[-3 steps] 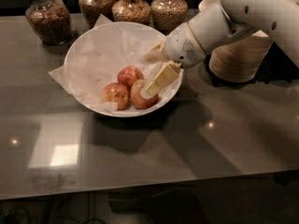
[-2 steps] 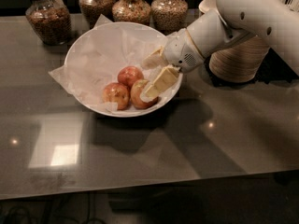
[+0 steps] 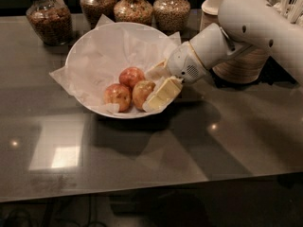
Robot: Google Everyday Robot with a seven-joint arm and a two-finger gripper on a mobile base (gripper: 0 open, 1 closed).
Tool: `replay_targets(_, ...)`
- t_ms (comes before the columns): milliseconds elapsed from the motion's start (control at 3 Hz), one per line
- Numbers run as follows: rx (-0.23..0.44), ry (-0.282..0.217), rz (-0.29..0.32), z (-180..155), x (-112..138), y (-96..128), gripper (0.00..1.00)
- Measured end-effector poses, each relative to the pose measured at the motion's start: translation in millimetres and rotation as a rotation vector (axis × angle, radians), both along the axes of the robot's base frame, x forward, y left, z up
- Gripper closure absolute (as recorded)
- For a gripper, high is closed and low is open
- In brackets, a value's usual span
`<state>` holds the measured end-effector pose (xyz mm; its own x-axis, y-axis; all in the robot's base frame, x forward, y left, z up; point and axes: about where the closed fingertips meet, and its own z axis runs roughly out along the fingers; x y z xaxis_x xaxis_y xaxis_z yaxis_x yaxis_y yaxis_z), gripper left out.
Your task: Pick apple from white bowl
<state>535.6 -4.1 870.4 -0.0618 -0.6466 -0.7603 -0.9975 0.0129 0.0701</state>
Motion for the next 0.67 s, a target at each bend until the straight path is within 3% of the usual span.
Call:
replay_targets(333,-0.002,0.017,-0.004,-3.6,-2.1,1.2,0.28)
replay_targets(667,-0.002,0.027,-0.005,-3.7,-2.7,2.3,0.47)
